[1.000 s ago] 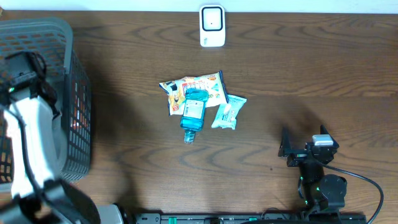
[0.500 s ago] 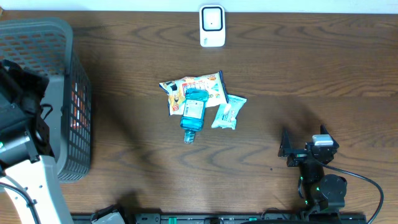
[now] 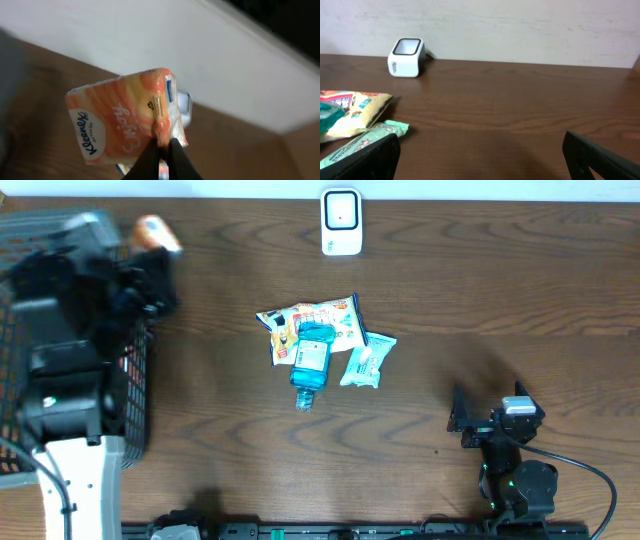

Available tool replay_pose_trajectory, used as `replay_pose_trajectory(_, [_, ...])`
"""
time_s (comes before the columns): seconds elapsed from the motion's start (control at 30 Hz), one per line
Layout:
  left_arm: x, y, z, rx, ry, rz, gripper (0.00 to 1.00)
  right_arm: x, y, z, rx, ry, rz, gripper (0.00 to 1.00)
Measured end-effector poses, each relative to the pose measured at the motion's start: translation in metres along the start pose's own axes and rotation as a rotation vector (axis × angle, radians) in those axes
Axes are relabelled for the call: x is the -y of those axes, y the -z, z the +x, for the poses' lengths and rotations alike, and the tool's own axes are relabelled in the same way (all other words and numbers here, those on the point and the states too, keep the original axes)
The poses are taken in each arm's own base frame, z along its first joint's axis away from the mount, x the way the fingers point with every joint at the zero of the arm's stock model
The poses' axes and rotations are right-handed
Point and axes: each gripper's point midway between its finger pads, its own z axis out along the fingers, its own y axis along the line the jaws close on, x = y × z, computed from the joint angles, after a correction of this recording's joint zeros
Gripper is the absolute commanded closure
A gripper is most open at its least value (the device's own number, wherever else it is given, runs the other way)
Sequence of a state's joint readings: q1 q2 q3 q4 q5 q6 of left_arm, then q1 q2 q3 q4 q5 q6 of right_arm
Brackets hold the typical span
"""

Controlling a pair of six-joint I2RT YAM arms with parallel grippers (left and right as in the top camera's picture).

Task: Scan the item barcode
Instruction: 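Grasp the orange Kleenex tissue pack with the left gripper and lift, then carry the tissue pack to the scanner and hold it there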

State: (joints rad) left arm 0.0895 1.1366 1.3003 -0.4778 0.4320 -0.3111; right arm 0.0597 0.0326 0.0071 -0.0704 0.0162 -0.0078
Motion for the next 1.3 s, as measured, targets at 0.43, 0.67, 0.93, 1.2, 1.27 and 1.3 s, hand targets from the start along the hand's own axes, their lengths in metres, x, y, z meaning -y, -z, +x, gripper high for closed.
replay_pose_trajectory(0.43, [0.014,-0.109,0.162,-0.570,-0.144,0.037,0.93,0.000,0.000,0.000,0.000,0.000,0.000,0.01])
replay_pose_trajectory(0.67, [0.012,-0.145,0.249,-0.805,-0.272,0.058,0.93,0.000,0.000,0.000,0.000,0.000,0.000,0.01])
replay_pose_trajectory(0.93, [0.039,-0.151,0.295,-0.885,-0.454,0.171,0.93,0.000,0.000,0.000,0.000,0.000,0.000,0.01])
replay_pose_trajectory(1.2, [0.034,-0.153,0.294,-0.873,-0.511,0.151,0.25,0.000,0.000,0.000,0.000,0.000,0.000,0.01])
replay_pose_trajectory(1.27, [0.030,-0.154,0.293,-0.870,-0.520,0.126,0.20,0.000,0.000,0.000,0.000,0.000,0.000,0.01])
replay_pose_trajectory(1.3, [0.028,-0.154,0.293,-0.872,-0.524,0.113,0.19,0.000,0.000,0.000,0.000,0.000,0.000,0.01])
